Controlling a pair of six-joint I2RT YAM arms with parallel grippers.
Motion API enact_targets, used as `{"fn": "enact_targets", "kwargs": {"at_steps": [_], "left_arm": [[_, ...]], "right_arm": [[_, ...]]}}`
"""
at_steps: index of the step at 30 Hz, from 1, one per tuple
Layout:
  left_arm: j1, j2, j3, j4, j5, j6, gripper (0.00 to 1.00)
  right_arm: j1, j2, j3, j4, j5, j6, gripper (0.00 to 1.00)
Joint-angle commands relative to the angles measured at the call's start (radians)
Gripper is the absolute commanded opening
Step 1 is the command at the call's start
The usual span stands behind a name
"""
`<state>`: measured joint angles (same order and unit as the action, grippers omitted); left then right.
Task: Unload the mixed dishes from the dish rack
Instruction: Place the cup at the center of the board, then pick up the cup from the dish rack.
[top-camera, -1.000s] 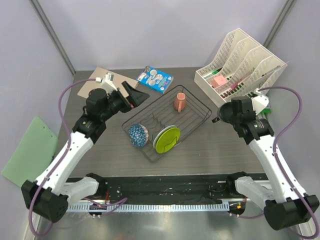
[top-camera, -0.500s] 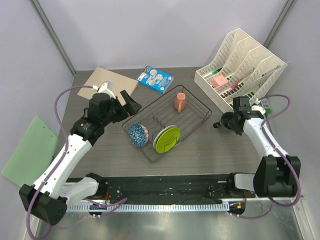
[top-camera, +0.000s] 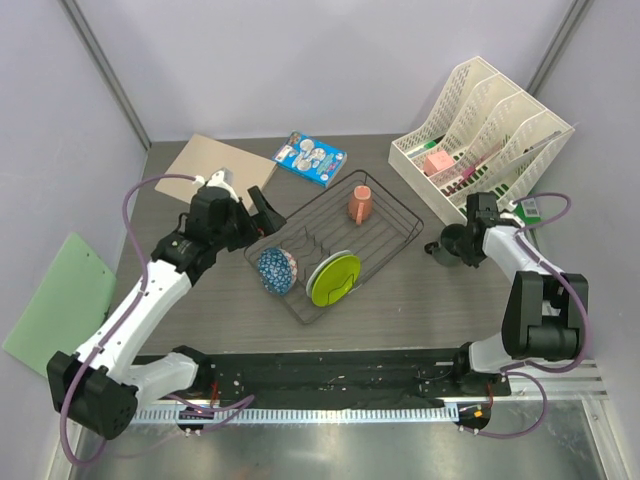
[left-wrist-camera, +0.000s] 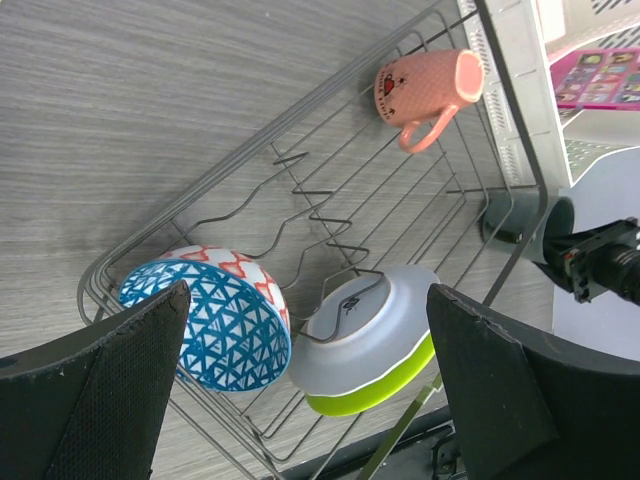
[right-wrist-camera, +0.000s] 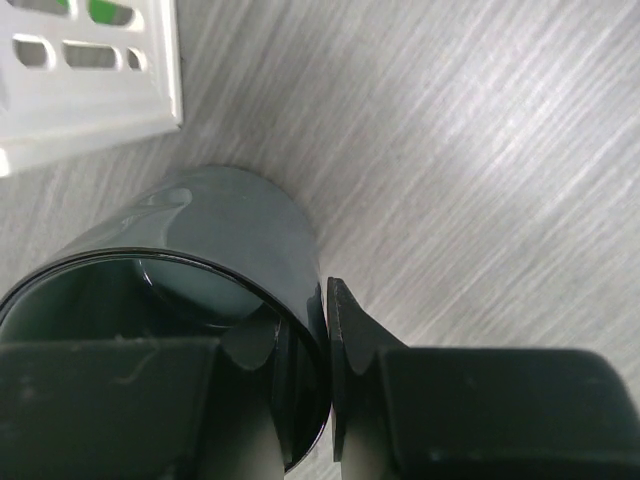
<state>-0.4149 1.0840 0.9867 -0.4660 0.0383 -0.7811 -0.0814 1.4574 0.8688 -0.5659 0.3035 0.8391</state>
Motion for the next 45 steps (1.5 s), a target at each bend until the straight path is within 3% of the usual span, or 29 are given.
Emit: {"fn": "enact_targets", "kwargs": {"at_steps": [1,2,8,16,23,25,28,31,36,40,45], "left_arm": [[-0.004,0.013,0.007,0.009,0.020,0.016,1.00],[-0.004,0.014,0.007,0.009,0.020,0.017,1.00],[-0.004,0.034,0.006,0.024,0.035,0.017,1.00],[-0.004,0.060,0.009,0.026,0.046,0.013,1.00],[-0.004,0.091,0.029,0.026,0.043,0.026,1.00],[-0.016,0.106,0.041,0.029,0.044,0.045,1.00],[-0.070,0.149,0.072,0.052,0.003,0.077,1.00],[-0.136,0.244,0.176,0.047,-0.075,0.141,1.00],[-0.203,0.560,0.583,-0.078,-0.094,0.246,1.00],[-0.243,0.764,0.834,-0.148,-0.104,0.232,1.00],[-0.294,0.991,1.084,-0.223,-0.196,0.189,0.97]], "right_arm": [[-0.008,0.021,0.006,0.075,-0.026,-0.011,0.17],[-0.008,0.005,-0.002,0.084,-0.030,-0.015,0.25],[-0.008,-0.090,-0.014,0.074,-0.056,-0.032,0.45],[-0.006,-0.251,0.041,0.018,-0.112,-0.025,0.52],[0.012,-0.417,0.127,0.024,-0.268,0.023,0.58],[0.012,-0.472,0.095,0.085,-0.344,0.031,0.58],[0.029,-0.561,-0.002,0.352,-0.515,0.070,0.58],[0.075,-0.569,-0.071,0.492,-0.593,0.071,0.58],[0.189,-0.617,-0.166,0.561,-0.574,0.029,0.58],[0.213,-0.680,-0.211,0.620,-0.543,0.003,0.58],[0.213,-0.742,-0.197,0.574,-0.492,-0.072,0.58]]}}
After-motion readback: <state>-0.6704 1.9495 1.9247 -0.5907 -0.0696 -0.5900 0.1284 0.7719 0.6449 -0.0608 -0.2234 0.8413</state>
